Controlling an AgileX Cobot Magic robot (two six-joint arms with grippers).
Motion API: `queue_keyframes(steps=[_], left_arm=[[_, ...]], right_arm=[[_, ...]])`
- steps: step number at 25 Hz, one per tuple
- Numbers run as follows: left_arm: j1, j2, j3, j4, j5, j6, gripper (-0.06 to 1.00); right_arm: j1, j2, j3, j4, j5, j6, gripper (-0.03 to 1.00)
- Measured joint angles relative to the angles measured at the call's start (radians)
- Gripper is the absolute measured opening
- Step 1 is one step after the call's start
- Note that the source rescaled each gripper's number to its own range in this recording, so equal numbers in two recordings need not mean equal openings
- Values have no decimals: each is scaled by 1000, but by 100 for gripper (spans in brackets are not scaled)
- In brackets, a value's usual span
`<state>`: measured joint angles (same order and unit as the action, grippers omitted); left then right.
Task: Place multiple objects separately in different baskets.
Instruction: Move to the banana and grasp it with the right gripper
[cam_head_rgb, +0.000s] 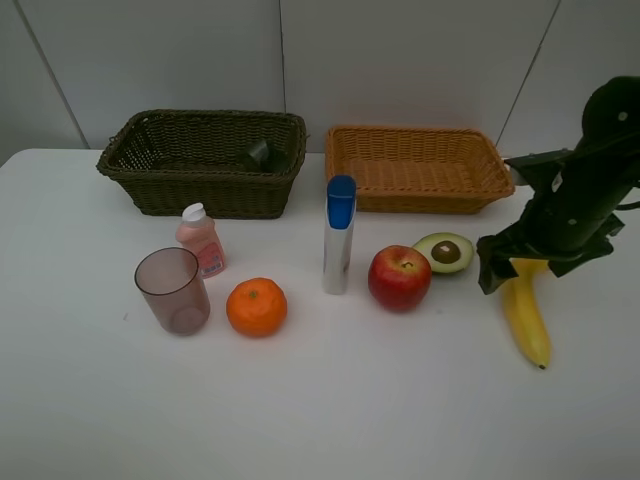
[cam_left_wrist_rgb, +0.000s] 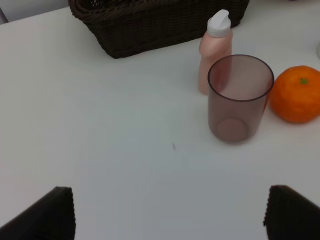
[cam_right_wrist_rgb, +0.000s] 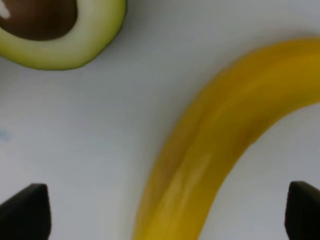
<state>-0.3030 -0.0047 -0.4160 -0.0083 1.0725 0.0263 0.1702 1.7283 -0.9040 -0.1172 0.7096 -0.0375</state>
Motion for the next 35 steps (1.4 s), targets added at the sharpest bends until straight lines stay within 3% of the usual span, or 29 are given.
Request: queue_keyframes(steps=[21,25,28,30,32,35], left_arm=[[0,0,0,0,0,0,100],[0,0,0,0,0,0,100],[0,0,0,0,0,0,100],[0,0,0,0,0,0,100],[0,0,0,0,0,0,100],[0,0,0,0,0,0,100]], right_arm=[[-59,151,0,22,-122,0,98],[-59,157,0,27,-132,0,94],[-59,157,0,27,-133,0,85],[-59,157,0,27,-134,0,73],[-59,157,0,27,-134,0,55],[-59,157,0,27,-124,0,17]])
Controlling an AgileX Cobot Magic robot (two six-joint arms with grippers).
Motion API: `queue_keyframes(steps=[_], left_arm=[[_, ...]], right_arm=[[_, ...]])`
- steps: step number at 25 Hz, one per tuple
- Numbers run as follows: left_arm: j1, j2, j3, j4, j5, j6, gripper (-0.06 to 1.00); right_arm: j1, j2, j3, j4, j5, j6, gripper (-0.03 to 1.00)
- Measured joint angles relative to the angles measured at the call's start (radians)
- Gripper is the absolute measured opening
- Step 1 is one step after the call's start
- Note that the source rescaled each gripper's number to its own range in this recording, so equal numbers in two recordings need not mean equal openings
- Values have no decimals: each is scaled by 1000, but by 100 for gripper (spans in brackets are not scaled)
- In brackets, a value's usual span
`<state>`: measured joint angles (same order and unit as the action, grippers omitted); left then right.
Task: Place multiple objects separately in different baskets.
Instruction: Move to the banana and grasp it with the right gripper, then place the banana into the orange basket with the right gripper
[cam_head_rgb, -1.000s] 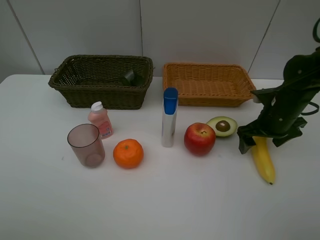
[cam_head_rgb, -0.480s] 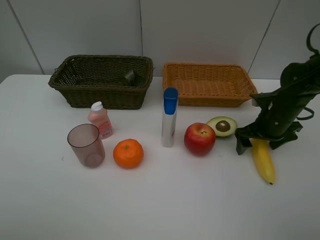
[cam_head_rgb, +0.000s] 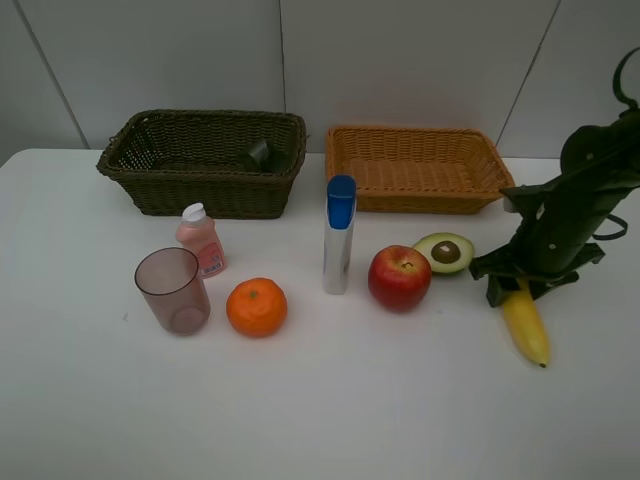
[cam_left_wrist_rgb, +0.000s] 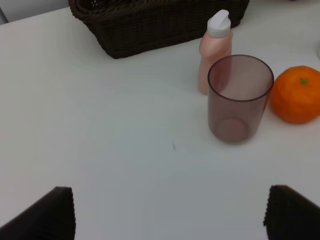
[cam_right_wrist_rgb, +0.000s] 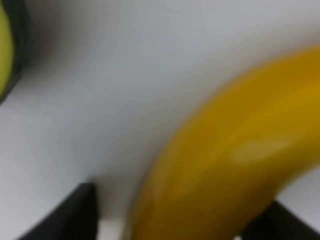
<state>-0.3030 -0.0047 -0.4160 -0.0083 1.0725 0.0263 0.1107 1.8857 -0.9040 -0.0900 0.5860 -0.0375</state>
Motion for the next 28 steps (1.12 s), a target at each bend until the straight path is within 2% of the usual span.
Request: queue_keyframes(steps=[1,2,15,23,28], left_arm=[[0,0,0,0,0,0,100],[0,0,0,0,0,0,100],[0,0,0,0,0,0,100],[0,0,0,0,0,0,100],[0,0,0,0,0,0,100]], right_arm=[[0,0,0,0,9,0,5],[0,0,0,1,18,0,0],[0,-22,-1,1,52,0,0],[0,-84,-76,-32,233,-4,0],[0,-125,-166,-53,351,-72,0]])
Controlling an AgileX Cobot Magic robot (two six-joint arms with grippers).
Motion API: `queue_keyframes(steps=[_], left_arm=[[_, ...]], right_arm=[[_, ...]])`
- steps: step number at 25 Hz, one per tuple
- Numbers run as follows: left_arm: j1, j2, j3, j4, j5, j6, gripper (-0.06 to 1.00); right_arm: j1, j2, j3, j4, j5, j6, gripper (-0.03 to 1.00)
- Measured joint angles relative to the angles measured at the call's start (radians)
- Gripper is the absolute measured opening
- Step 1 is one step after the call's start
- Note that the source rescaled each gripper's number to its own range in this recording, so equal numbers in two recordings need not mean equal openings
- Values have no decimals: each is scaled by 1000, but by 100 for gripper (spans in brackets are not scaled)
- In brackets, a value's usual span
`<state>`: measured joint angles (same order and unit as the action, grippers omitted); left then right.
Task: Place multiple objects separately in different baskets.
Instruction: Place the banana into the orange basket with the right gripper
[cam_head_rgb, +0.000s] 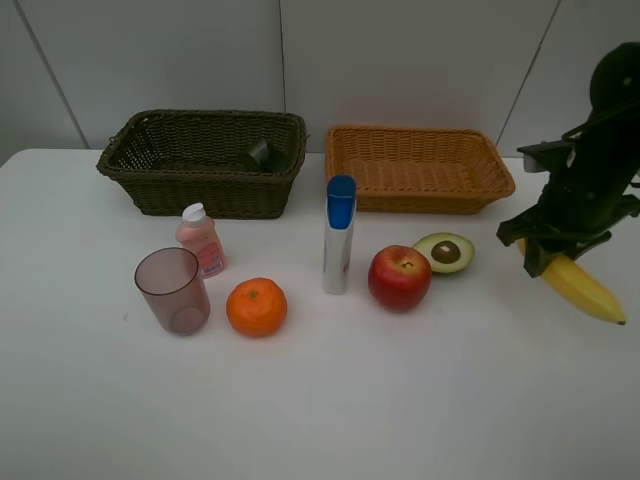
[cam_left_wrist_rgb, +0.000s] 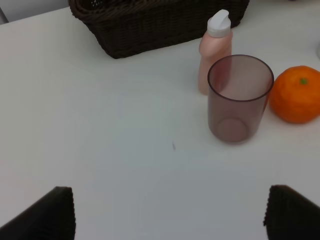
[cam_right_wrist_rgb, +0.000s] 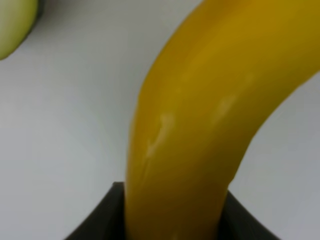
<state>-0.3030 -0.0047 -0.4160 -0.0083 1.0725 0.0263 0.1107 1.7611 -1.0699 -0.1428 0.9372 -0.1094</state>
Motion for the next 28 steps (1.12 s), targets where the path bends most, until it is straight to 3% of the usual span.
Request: queue_keyframes(steps=[4,9,16,23,28], left_arm=[[0,0,0,0,0,0,100],[0,0,0,0,0,0,100],[0,0,0,0,0,0,100],[0,0,0,0,0,0,100],[0,0,0,0,0,0,100]], right_arm=[[0,-4,-84,0,34,-141,0],[1,-4,-179,-1,-5,-382,0],[15,0,-244,8,-183,-682,0],[59,79,-250,95,-391,-991,0],[100,161,-314,165,-441,-1103,0]])
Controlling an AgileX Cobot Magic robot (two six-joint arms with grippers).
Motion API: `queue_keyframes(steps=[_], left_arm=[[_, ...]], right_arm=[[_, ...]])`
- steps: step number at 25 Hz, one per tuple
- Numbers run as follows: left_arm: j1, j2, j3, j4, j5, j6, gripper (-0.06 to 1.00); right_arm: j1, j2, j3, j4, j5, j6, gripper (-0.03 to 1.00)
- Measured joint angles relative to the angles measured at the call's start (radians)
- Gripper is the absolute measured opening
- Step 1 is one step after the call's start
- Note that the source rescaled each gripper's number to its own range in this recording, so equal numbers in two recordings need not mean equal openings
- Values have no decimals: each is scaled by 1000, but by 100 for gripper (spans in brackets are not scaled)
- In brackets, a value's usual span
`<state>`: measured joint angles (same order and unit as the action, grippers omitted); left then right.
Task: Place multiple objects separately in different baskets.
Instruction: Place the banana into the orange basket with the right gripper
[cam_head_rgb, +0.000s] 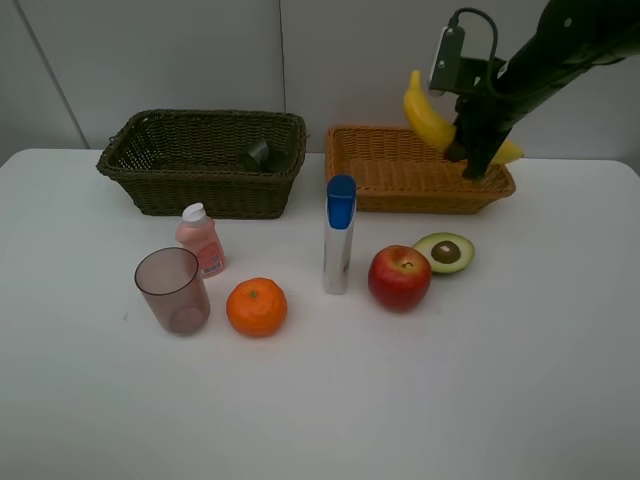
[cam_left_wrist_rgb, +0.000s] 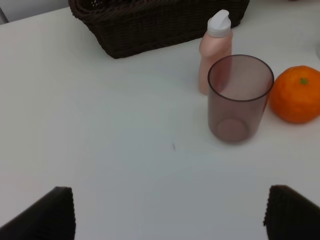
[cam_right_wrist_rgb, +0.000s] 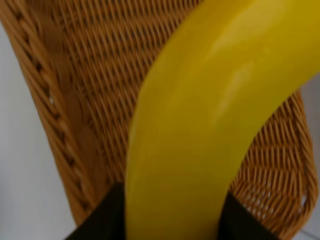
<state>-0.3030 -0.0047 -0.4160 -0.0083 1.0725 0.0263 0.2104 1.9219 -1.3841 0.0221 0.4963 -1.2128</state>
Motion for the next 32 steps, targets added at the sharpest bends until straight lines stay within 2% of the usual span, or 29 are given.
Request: queue_keyframes(steps=[9,21,32], left_arm=[[0,0,0,0,0,0,100],[0,0,0,0,0,0,100],[0,0,0,0,0,0,100]], right_arm=[[23,141,-113,12,-15,-12,0],[23,234,-119,18,-63,-98,0],[23,234,-120,18,-65,-103,0]])
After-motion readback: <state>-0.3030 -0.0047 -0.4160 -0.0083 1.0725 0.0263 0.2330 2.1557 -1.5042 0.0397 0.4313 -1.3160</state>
